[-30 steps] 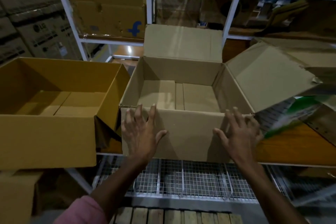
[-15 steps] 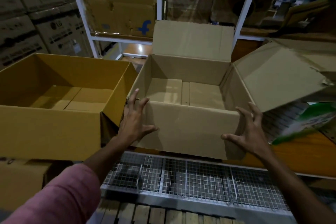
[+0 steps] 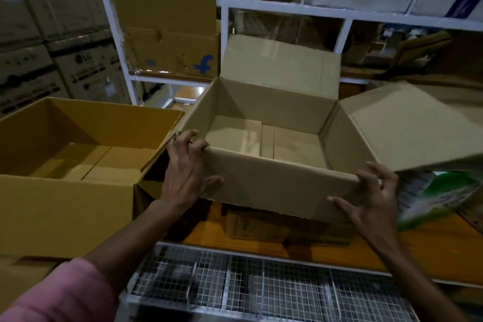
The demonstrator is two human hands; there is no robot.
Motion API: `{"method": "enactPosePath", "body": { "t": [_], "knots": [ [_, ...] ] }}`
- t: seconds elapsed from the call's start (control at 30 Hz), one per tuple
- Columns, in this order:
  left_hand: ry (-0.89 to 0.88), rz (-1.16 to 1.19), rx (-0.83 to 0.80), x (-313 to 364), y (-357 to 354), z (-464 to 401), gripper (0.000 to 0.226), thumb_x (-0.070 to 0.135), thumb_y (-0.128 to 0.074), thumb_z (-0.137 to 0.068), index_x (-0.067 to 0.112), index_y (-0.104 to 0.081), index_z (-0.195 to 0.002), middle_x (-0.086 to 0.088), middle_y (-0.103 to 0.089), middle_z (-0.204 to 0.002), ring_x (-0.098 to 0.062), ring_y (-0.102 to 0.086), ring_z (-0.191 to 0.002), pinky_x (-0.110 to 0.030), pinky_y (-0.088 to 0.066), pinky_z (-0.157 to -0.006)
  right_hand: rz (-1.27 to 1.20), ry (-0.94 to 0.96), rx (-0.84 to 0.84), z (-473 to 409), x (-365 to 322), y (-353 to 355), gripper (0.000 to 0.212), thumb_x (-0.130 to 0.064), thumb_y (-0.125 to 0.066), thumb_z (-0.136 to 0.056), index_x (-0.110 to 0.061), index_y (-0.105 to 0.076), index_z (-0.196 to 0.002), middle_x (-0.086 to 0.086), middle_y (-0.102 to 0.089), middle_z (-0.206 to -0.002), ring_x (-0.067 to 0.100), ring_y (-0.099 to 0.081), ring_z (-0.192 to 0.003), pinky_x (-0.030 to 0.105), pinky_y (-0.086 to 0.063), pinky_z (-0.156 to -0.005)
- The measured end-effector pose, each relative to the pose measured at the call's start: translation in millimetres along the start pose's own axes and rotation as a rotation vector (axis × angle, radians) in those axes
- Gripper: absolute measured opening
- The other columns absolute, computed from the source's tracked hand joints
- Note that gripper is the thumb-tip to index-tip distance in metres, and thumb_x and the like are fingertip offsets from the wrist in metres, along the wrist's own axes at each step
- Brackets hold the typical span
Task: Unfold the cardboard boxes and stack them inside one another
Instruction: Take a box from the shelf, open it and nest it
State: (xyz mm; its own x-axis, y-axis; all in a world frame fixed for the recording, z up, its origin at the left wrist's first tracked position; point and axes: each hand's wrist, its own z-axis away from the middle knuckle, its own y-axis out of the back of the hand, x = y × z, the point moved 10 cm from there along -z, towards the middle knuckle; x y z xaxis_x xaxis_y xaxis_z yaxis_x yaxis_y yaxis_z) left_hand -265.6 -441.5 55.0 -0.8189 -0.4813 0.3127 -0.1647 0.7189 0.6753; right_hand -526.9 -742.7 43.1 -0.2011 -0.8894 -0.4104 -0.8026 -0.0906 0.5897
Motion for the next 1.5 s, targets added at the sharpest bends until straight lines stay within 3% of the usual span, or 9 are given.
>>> {"method": "enactPosePath", "body": {
  "t": [0.2, 0.33, 0.53, 0.7, 0.87, 1.1, 1.23, 1.5],
  "knots": [
    [-0.111, -0.057, 0.145, 2, 74, -24, 0.097, 0.033, -0.099, -0.06, 0.015, -0.037, -0.133, -0.018, -0.028, -0.147, -0.046, -0.032, -0.133, -0.053, -0.051, -0.093, -0.037, 0.065, 0.066, -22, -54, 16, 0.075, -0.042, -0.086, -0.062, -0.014, -0.053, -0.124, 0.023, -0.034, -0.146, 0.045, -0.042, -0.131, 0.049, -0.05, -0.092],
    [-0.166, -0.115, 0.144, -7, 115, -35, 0.097, 0.038, -0.097, -0.062, 0.016, -0.037, -0.135, -0.021, -0.029, -0.144, -0.049, -0.037, -0.133, -0.058, -0.048, -0.1, -0.031, 0.061, 0.097, -15, -90, 14, 0.079, -0.043, -0.088, -0.058, -0.014, -0.052, -0.122, 0.019, -0.037, -0.143, 0.046, -0.045, -0.127, 0.051, -0.051, -0.091],
    [-0.221, -0.113, 0.138, -29, 142, -28, 0.097, 0.043, -0.094, -0.062, 0.015, -0.036, -0.135, -0.022, -0.032, -0.143, -0.049, -0.041, -0.13, -0.053, -0.052, -0.092, -0.001, 0.037, 0.128, 8, -131, 11, 0.087, -0.024, -0.099, -0.051, -0.016, -0.05, -0.122, 0.019, -0.035, -0.143, 0.046, -0.044, -0.125, 0.049, -0.05, -0.09],
    [-0.249, -0.057, 0.18, -65, 172, -10, 0.092, 0.041, -0.093, -0.064, 0.013, -0.038, -0.132, -0.022, -0.033, -0.141, -0.051, -0.042, -0.125, -0.054, -0.052, -0.088, 0.007, 0.069, 0.193, 19, -189, 7, 0.078, -0.035, -0.09, -0.056, -0.018, -0.05, -0.121, 0.019, -0.037, -0.141, 0.046, -0.045, -0.125, 0.049, -0.051, -0.089],
    [-0.227, -0.065, 0.198, -146, 238, 9, 0.092, 0.037, -0.093, -0.065, 0.013, -0.037, -0.133, -0.022, -0.032, -0.143, -0.052, -0.038, -0.13, -0.058, -0.051, -0.092, 0.011, 0.08, 0.214, 30, -285, -33, 0.084, -0.025, -0.098, -0.053, -0.017, -0.05, -0.121, 0.02, -0.038, -0.14, 0.046, -0.046, -0.124, 0.042, -0.048, -0.086],
    [-0.127, -0.15, 0.246, -276, 336, 53, 0.092, 0.038, -0.093, -0.066, 0.013, -0.036, -0.134, -0.017, -0.03, -0.142, -0.052, -0.038, -0.129, -0.059, -0.053, -0.09, -0.068, 0.136, 0.135, 19, -414, -120, 0.077, -0.03, -0.095, -0.059, -0.018, -0.05, -0.12, 0.022, -0.039, -0.139, 0.043, -0.047, -0.124, 0.039, -0.05, -0.082],
    [-0.028, -0.21, 0.235, -337, 367, 62, 0.095, 0.039, -0.095, -0.062, 0.011, -0.037, -0.133, -0.02, -0.033, -0.139, -0.05, -0.038, -0.126, -0.063, -0.049, -0.094, -0.122, 0.123, 0.041, -4, -457, -175, 0.074, -0.04, -0.091, -0.064, -0.024, -0.051, -0.124, 0.006, -0.034, -0.143, 0.037, -0.045, -0.127, 0.056, -0.057, -0.087],
    [0.153, -0.23, 0.09, -431, 370, 48, 0.103, 0.039, -0.099, -0.055, 0.012, -0.037, -0.133, -0.017, -0.032, -0.138, -0.048, -0.037, -0.123, -0.064, -0.049, -0.094, -0.04, 0.101, -0.102, -42, -506, -260, 0.075, -0.042, -0.094, -0.063, -0.021, -0.054, -0.122, 0.007, -0.039, -0.133, 0.035, -0.05, -0.116, 0.05, -0.058, -0.084]
  ]
}}
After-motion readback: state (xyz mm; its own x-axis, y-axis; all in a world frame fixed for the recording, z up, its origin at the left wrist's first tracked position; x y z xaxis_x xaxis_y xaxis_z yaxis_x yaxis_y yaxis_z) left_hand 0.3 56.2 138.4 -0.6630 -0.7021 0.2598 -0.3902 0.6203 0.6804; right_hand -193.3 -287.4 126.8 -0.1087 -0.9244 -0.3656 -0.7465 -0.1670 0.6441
